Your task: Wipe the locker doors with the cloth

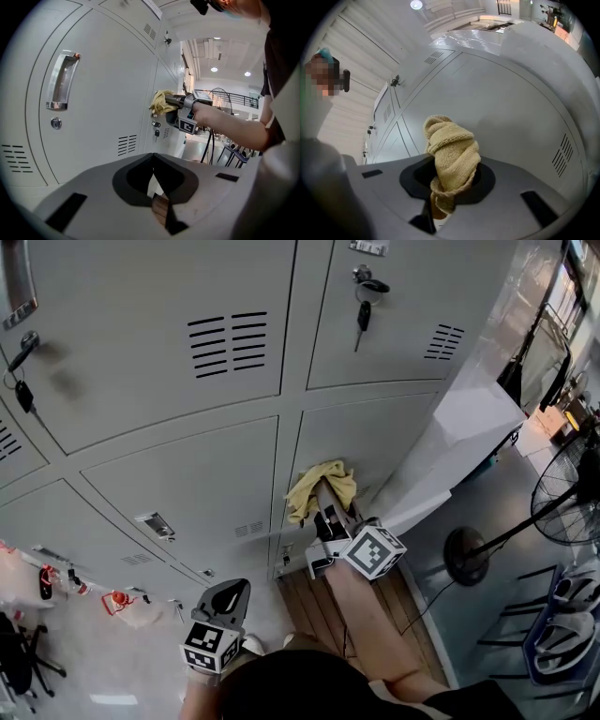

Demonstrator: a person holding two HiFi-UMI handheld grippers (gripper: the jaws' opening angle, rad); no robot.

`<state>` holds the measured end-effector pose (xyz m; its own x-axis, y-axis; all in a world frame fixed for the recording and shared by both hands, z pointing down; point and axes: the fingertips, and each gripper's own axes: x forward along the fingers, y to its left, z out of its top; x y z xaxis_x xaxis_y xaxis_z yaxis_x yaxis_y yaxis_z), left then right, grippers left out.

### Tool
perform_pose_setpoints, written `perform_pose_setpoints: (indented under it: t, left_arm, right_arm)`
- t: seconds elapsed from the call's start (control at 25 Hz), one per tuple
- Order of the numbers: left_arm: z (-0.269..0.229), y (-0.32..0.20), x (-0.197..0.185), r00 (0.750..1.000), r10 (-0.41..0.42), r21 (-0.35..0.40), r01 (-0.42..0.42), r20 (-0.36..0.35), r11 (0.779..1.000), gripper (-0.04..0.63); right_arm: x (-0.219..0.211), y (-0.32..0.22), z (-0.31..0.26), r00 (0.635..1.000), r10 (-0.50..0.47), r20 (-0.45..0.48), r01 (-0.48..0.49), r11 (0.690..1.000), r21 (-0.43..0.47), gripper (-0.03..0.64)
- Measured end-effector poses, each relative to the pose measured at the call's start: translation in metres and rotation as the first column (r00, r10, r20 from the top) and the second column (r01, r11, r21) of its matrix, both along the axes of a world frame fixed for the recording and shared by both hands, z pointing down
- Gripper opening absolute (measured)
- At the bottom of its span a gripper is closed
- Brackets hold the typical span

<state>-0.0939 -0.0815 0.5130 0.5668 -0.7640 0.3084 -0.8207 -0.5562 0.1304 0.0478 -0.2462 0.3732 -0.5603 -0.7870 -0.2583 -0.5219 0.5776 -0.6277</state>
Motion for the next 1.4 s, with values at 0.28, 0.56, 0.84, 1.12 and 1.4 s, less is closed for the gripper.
perform_pose_setpoints:
  t: [0.28,0.56,0.84,1.12,1.4]
  left_arm:
    - [0.000,0.001,0.001,1.000,0.002,-0.001,-0.002,0.003,1.000,0.009]
    - [0.002,-0.001,0.004,1.000,0.000,0.010,0.000,-0.002,1.000,0.009]
    - [0.004,-0.003,0.009,1.000,0.000,0.005,0.000,-0.002,1.000,0.009]
    - [0.007,-0.006,0.017,1.000,-0.002,-0.006,0.002,-0.001,1.000,0.009]
    - [0.008,-0.015,0.031,1.000,0.002,-0.008,-0.002,0.006,1.000,0.009]
  right_arm:
    - [-0.018,0.010,0.001,0.999,-0.049,-0.019,0.049,0.999,0.010,0.081]
    - [-0.031,0.016,0.016,0.990,-0.105,-0.090,0.105,0.994,-0.008,0.081]
    - [-0.033,0.016,0.043,0.983,-0.144,-0.112,0.135,0.987,-0.085,0.081]
    - [-0.011,0.005,0.052,0.987,-0.122,-0.101,0.111,0.988,-0.107,0.081]
    - [0.020,-0.010,0.051,0.990,-0.098,-0.099,0.088,0.991,-0.100,0.083]
